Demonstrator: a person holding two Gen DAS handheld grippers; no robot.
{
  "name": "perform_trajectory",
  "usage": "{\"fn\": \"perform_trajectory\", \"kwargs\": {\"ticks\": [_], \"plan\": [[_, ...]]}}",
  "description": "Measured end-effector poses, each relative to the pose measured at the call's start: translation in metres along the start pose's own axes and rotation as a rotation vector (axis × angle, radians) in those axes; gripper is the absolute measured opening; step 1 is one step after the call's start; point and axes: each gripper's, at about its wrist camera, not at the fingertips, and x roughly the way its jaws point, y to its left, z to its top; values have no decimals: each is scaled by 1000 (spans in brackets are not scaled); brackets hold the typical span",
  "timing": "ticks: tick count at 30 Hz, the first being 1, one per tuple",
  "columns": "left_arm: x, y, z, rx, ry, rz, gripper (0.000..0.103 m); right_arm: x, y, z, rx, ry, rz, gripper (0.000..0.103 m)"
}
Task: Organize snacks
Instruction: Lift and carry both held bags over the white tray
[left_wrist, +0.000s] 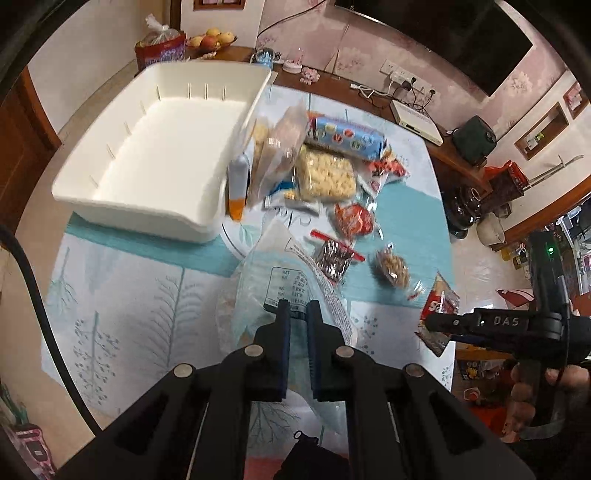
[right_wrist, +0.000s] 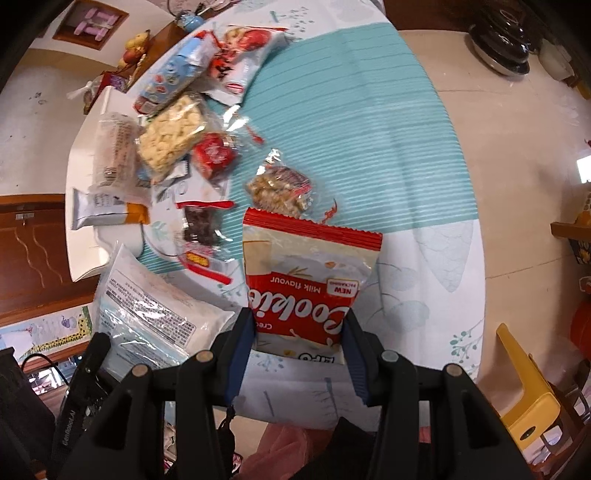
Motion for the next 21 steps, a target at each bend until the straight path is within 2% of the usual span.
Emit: {"fn": "perform_trajectory", "kwargs": {"ticks": [11,21], "plan": [[-59,5,48,53,-88,25,6,-14,57,8,-102,-14,68,47],[-69,43,99,108,-131,39,6,-21,118,17,-174,-107,131,47]]}}
